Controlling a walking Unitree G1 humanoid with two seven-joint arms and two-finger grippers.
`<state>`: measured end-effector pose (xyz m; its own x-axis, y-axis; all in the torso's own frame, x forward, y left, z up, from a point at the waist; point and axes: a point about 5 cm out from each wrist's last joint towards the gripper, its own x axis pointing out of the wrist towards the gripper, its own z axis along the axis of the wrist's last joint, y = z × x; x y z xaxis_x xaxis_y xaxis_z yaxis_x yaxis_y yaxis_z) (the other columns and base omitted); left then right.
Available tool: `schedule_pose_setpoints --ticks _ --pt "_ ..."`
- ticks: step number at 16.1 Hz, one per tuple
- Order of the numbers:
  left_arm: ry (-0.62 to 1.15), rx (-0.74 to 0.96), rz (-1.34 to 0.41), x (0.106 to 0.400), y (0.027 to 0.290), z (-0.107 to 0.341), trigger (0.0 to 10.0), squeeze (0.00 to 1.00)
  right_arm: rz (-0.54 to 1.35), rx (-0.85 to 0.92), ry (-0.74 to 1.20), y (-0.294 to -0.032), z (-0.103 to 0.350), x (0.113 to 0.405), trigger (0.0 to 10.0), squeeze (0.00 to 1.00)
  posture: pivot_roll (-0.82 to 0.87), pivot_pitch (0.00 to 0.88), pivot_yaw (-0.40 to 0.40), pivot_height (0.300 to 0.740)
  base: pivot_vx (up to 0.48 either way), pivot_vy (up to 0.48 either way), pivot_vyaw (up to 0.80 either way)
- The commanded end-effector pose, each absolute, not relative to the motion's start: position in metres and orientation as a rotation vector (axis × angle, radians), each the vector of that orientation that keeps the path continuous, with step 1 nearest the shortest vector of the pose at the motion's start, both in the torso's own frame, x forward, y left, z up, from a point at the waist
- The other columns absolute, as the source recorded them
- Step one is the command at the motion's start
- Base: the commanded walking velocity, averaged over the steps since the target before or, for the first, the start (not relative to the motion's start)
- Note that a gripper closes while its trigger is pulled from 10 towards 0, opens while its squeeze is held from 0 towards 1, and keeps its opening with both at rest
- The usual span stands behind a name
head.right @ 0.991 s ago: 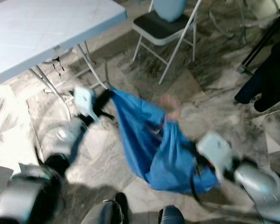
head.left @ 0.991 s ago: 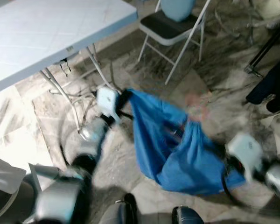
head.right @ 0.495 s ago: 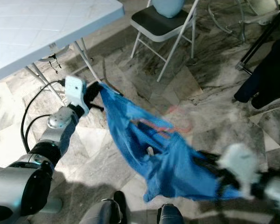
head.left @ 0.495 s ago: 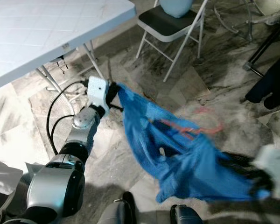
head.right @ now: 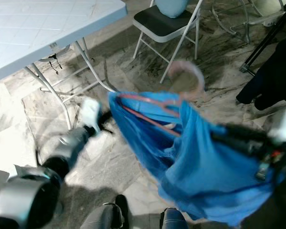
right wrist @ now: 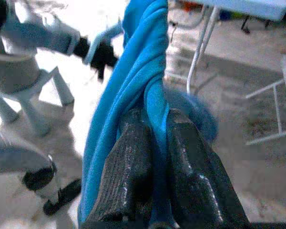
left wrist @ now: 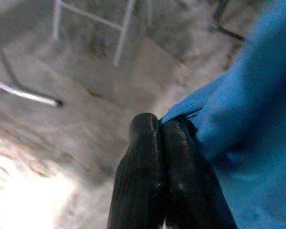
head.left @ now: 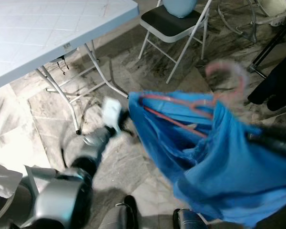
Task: Hang hanger
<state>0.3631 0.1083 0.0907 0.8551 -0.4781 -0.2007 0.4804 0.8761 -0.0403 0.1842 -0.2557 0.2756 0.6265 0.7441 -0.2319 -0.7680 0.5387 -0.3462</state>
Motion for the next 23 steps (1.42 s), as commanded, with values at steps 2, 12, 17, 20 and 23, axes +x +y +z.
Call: schedule_pose_setpoints --ticks 2,12,17,20,23 --pt "0.297 0.01 -0.551 0.351 0.104 0.071 0.0 0.0 0.861 -0.457 -0.031 -0.256 0.292 0.184 10.0 0.0 -0.32 0.23 0.112 0.74 0.0 0.0 0.0" --pt "0.21 -0.107 -0.616 0.351 0.077 0.083 0.0 0.0 0.52 -0.374 -0.189 -0.251 0.269 0.235 10.0 0.0 -0.3 0.224 0.113 0.74 0.0 0.0 0.0" --pt "0.075 -0.04 -0.574 0.353 0.074 0.095 10.0 0.0 0.504 -0.245 -0.229 -0.208 0.236 0.256 10.0 0.0 -0.29 0.22 0.122 0.74 0.0 0.0 0.0" --pt "0.031 0.026 -0.526 0.353 0.084 0.096 10.0 1.0 0.448 -0.246 -0.22 -0.202 0.225 0.269 10.0 0.0 -0.27 0.222 0.119 0.74 0.0 0.0 0.0" --pt "-0.043 0.049 -0.491 0.352 0.097 0.1 10.0 1.0 0.407 -0.351 -0.161 -0.194 0.198 0.284 10.0 0.0 -0.24 0.223 0.112 0.74 0.0 0.0 0.0"
